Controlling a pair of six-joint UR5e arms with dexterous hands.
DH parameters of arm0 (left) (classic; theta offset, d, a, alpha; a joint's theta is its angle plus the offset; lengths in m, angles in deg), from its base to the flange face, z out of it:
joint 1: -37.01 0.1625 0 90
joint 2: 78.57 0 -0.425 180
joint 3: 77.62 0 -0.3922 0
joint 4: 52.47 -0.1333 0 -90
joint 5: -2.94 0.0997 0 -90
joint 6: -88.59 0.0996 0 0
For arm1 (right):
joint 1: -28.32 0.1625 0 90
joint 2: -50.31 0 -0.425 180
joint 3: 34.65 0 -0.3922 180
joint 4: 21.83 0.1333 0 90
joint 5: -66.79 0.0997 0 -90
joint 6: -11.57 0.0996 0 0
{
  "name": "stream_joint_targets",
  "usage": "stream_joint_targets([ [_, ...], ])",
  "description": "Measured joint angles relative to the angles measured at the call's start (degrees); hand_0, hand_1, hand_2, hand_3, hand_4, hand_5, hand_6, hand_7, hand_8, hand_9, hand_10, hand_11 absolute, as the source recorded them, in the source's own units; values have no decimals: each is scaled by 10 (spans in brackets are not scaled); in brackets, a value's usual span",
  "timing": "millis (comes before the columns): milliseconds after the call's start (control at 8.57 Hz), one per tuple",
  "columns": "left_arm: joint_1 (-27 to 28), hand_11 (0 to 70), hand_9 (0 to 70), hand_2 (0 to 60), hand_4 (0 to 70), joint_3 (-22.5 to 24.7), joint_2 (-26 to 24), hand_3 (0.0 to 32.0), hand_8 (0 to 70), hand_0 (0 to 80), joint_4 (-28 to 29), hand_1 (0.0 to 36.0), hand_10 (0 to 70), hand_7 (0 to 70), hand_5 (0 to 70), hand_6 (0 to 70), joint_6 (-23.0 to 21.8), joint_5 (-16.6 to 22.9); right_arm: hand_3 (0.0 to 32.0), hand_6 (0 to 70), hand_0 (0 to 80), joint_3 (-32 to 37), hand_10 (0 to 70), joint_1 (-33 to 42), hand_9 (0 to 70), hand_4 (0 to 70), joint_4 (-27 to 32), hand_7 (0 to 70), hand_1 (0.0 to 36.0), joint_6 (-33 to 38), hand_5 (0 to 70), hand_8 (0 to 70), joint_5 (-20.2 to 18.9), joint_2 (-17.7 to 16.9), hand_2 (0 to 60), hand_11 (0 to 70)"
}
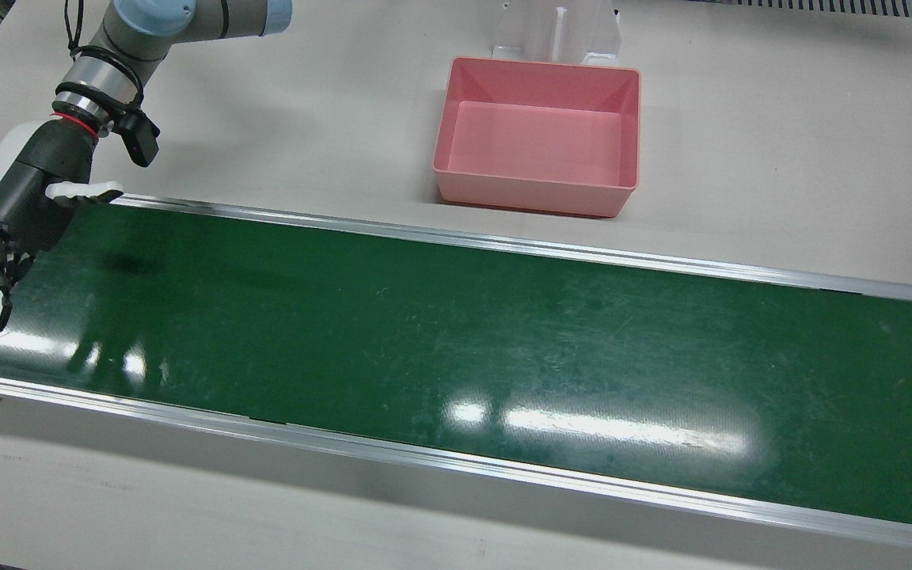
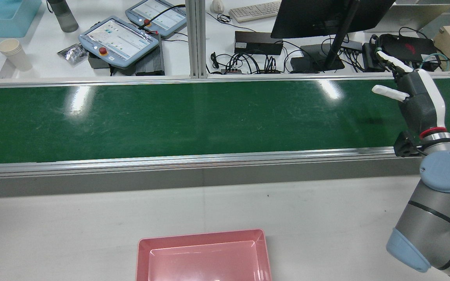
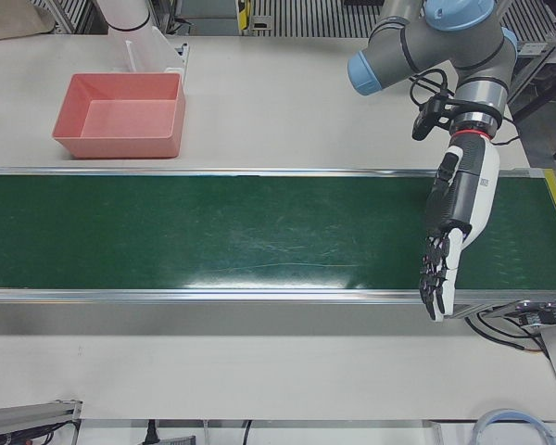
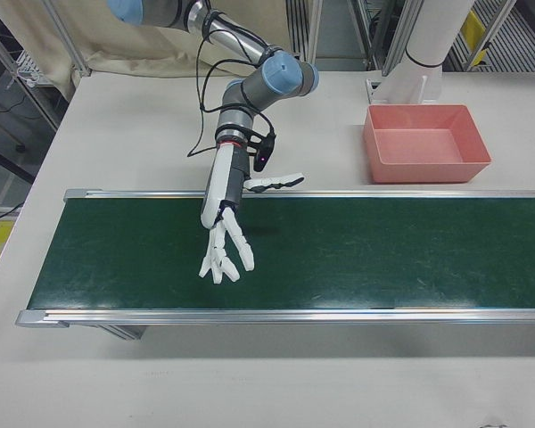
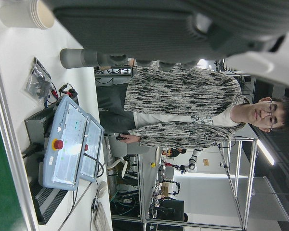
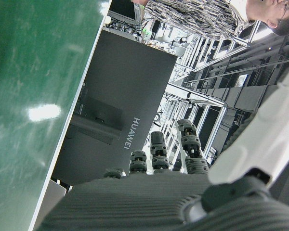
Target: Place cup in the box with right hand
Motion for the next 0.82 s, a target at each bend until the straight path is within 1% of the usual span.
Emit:
stream_joint_targets([
  [233,0,0,0,0,0,0,0,0,0,0,0,0,0,0,0,0,0,0,0,60,381,-1,0,3,111,53,0,259,40,0,14,46,0,0,0,0],
  [467,0,0,0,0,0,1,0,0,0,0,0,0,0,0,0,0,0,0,0,59,357,0,0,4,111,23,1,250,34,0,14,47,0,0,0,0],
  [583,0,0,0,0,0,1,0,0,0,0,-1,0,0,0,0,0,0,0,0,55,342,1,0,2,106,0,1,224,33,0,16,45,1,0,0,1],
  [817,0,0,0,0,0,1,0,0,0,0,-1,0,0,0,0,0,0,0,0,47,327,2,0,0,91,0,1,179,34,3,19,44,1,0,0,0],
])
